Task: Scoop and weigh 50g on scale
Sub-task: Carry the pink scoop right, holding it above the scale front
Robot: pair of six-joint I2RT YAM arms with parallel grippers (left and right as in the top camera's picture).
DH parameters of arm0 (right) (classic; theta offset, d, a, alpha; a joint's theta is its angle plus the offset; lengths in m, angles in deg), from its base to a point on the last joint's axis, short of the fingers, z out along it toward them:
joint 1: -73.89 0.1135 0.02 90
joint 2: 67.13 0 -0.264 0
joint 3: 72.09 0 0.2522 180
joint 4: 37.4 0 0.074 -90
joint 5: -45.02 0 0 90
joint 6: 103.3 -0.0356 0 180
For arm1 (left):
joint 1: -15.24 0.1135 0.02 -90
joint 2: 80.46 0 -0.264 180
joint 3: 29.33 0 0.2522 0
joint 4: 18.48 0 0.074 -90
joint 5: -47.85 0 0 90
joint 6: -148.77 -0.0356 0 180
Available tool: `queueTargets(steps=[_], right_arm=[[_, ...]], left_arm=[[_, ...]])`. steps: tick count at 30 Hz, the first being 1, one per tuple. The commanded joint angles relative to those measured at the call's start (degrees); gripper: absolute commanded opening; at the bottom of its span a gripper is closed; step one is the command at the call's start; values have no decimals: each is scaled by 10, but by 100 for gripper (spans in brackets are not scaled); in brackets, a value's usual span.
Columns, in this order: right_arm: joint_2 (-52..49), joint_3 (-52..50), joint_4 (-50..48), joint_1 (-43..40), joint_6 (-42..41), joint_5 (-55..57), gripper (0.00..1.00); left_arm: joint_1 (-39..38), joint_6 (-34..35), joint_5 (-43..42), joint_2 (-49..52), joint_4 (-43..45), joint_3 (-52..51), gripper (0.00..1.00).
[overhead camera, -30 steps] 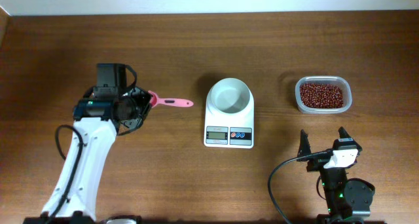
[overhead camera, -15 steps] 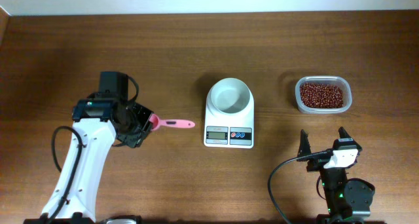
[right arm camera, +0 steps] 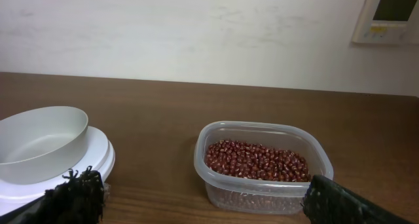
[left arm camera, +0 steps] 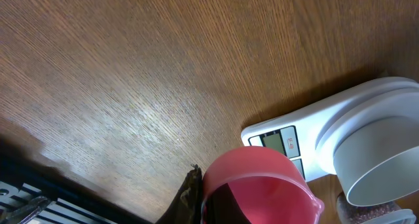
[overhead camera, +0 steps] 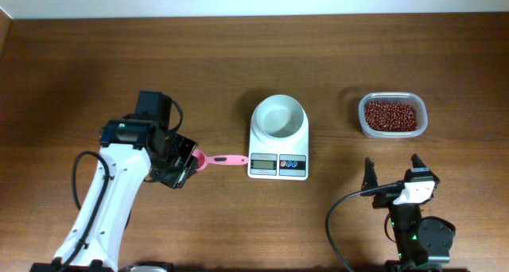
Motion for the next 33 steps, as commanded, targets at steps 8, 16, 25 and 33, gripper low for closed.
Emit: queueTargets(steps=[8, 16, 25, 33], right_arm=[[4, -3, 4, 3, -3, 1, 99], [4, -3, 4, 3, -3, 1, 99], [4, -3, 4, 3, -3, 1, 99], [4, -3, 4, 3, -3, 1, 99]], left_arm=[[-2, 13, -4, -8, 1, 8, 0], [-2, 25, 0, -8, 1, 8, 0], [-71, 25, 4, -8, 1, 8, 0], [-135, 25, -41, -8, 38, 8, 0]])
